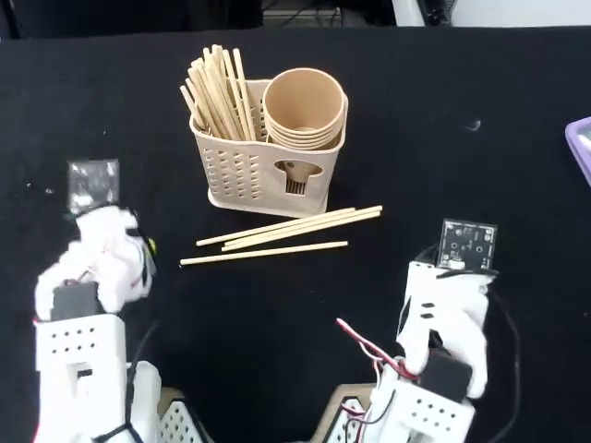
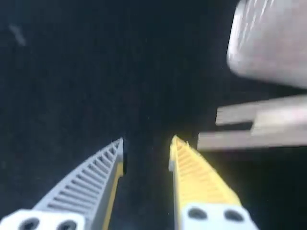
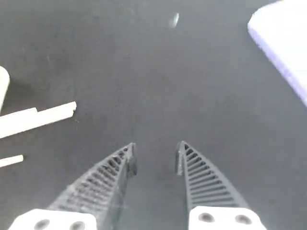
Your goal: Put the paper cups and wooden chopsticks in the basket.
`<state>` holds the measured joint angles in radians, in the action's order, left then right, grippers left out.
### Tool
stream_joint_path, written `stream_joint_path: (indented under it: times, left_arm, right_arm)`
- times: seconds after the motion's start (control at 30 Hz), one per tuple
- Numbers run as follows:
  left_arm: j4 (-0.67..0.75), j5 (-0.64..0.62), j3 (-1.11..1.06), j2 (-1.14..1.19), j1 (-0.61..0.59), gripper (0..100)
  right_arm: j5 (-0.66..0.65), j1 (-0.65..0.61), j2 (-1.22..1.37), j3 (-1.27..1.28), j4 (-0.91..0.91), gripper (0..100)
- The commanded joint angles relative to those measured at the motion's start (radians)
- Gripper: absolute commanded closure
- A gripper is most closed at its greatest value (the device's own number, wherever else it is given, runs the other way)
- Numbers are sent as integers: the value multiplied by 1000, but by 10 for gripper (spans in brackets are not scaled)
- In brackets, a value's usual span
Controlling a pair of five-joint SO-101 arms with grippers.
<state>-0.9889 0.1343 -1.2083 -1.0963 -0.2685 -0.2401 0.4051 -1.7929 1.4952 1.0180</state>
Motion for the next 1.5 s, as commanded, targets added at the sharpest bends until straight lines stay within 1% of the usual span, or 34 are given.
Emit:
stream_joint_path:
  times: [0.0,0.07,0.13,0.27,0.33,0.4,0.57,0.63,0.73,0.83,0.97,1.1,1.17,1.23,1.47]
  left_arm:
    - [106,-41,-97,-15,-10,837]
    - [144,-66,-130,-20,-7,837]
    - [153,-94,-145,-17,-5,837]
    - [158,-178,-145,-26,-19,837]
    - [204,-207,-142,-26,-25,837]
    - [293,-227,-150,-26,-16,836]
    - [557,-241,-217,-17,104,836]
    - [618,-238,-249,-17,150,836]
    - [654,-241,-294,-17,162,836]
    - [654,-241,-332,-26,156,836]
    - [651,-241,-349,-26,107,836]
    - [651,-241,-354,-26,81,837]
    - [646,-241,-354,-26,79,837]
    - [646,-241,-354,-26,79,837]
    - [647,-239,-352,-26,79,837]
  right_arm:
    - [-25,-14,13,-213,68,851]
    - [-25,-57,71,-292,95,851]
    - [-21,-120,165,-344,104,851]
    - [101,-255,432,-406,44,851]
    - [181,-288,567,-414,-44,851]
    - [230,-298,685,-412,-140,851]
    - [275,-299,923,-412,-311,852]
    - [305,-299,1000,-412,-408,853]
    - [361,-296,1098,-412,-582,854]
    - [408,-302,1205,-415,-746,854]
    - [428,-348,1383,-453,-879,862]
    - [428,-397,1592,-582,-888,992]
    - [428,-404,1685,-638,-878,963]
    - [427,-399,1764,-694,-829,957]
    - [427,-404,1902,-911,-562,959]
